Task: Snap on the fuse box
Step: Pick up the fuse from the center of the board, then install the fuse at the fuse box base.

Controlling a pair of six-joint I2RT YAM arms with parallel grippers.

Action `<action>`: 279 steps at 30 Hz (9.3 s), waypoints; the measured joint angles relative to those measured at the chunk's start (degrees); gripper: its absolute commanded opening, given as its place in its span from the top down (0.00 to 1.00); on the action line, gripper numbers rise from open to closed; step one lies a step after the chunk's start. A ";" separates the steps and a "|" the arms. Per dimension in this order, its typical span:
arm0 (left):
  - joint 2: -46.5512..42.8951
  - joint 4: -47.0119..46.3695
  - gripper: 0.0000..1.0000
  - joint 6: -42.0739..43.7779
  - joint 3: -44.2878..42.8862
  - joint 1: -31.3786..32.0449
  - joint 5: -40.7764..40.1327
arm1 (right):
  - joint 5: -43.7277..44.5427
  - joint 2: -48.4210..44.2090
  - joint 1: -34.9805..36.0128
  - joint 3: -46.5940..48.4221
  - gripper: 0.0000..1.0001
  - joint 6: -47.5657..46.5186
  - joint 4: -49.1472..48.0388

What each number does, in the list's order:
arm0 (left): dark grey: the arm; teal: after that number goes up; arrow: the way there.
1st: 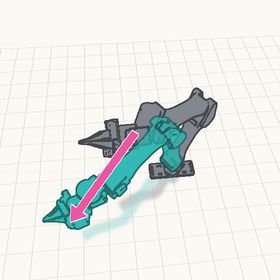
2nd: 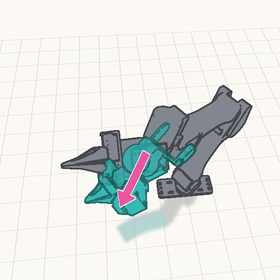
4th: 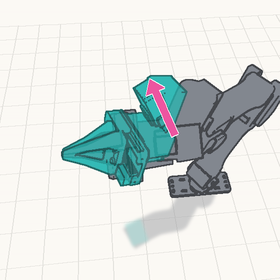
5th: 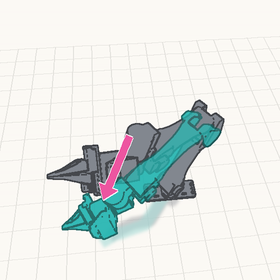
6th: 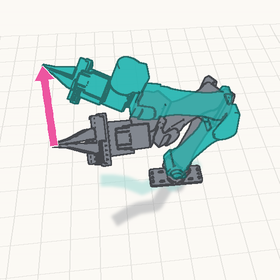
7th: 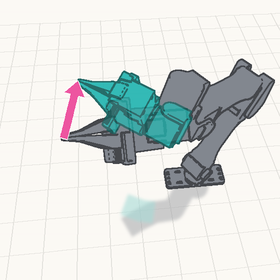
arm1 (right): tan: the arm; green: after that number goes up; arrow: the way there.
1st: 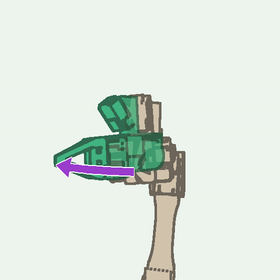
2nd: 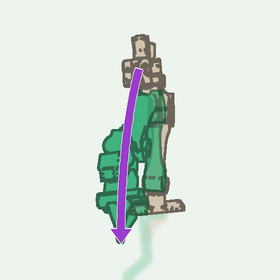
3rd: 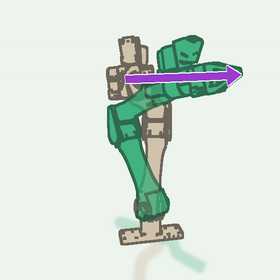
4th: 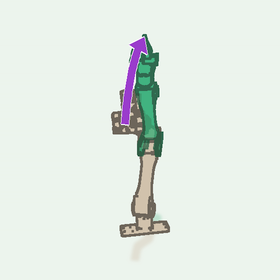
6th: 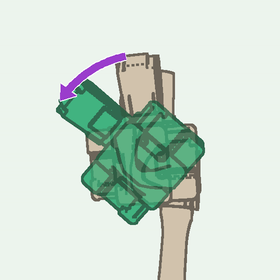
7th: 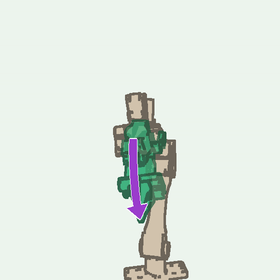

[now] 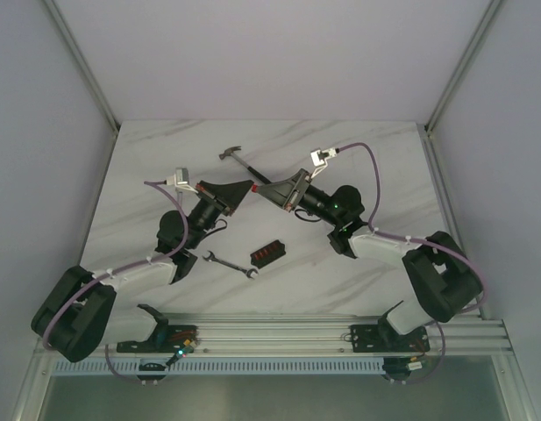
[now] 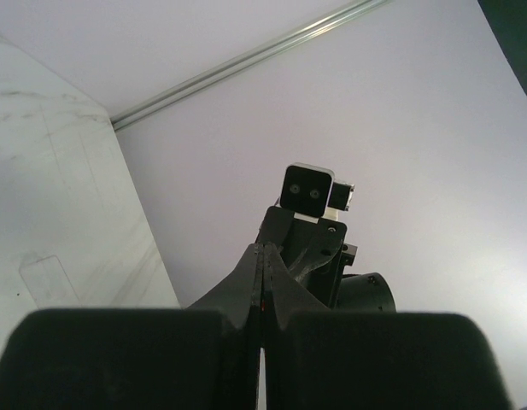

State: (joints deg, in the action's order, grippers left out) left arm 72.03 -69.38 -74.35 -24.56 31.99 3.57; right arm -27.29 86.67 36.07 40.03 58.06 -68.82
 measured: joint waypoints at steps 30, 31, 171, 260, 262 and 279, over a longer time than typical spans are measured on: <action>0.46 1.29 0.89 0.50 0.22 0.94 -0.50 | -2.25 0.17 -1.16 0.85 1.00 -2.27 3.13; 0.26 2.08 0.87 0.96 0.35 0.94 -0.81 | -2.54 -0.48 -1.20 1.38 1.00 -3.80 6.01; 6.95 60.22 0.50 31.39 -5.38 0.66 11.41 | 34.40 16.85 15.65 36.06 0.71 -43.01 102.18; 9.53 62.31 0.57 31.58 -7.21 0.59 14.16 | 29.92 20.83 13.40 40.44 0.82 -46.27 105.92; 9.57 62.31 0.57 31.56 -7.23 0.59 14.16 | 29.92 21.24 13.40 40.48 0.82 -46.29 105.96; 9.81 62.31 0.57 31.58 -7.45 0.59 14.16 | 29.88 22.21 13.49 41.70 0.79 -46.34 107.36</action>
State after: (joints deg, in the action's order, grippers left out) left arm 81.84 -7.07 -42.76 -32.01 32.58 17.74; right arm 2.59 108.88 49.56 81.73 11.73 38.54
